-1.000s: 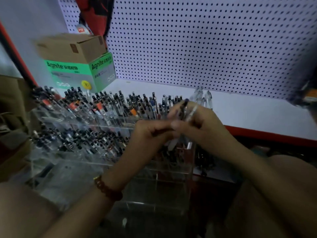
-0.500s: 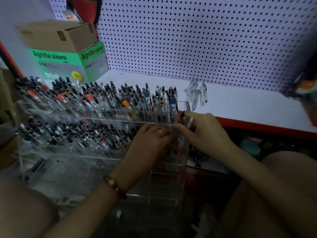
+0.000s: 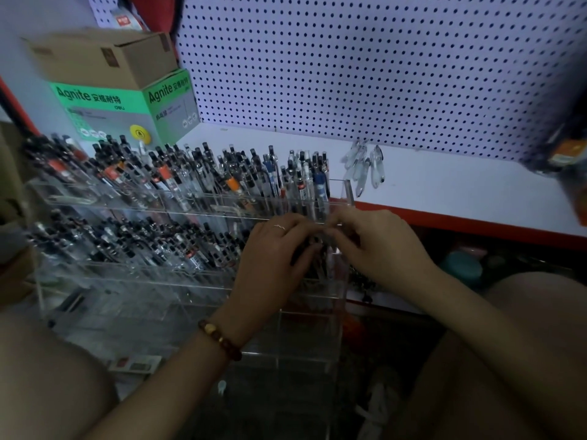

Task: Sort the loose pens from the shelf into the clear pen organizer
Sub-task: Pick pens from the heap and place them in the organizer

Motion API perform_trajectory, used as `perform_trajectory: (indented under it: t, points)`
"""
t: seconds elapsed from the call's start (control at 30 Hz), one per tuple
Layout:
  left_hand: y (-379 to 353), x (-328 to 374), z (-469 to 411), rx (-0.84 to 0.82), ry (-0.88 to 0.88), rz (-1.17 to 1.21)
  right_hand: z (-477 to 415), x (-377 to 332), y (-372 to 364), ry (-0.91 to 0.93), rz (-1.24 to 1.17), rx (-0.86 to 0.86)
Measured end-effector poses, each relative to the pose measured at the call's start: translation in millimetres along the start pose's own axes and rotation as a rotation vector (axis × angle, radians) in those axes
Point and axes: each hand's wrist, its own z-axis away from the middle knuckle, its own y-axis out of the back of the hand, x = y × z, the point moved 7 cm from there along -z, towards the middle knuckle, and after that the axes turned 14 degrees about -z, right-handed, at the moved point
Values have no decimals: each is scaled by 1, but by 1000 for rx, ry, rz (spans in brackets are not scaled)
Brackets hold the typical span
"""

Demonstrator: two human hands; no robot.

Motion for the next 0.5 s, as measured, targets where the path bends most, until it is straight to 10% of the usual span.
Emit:
perform_trajectory:
  t: [0.5]
  points:
    - [-13,27,4,108,-227,-283,-11,42,52,-302,-307,317]
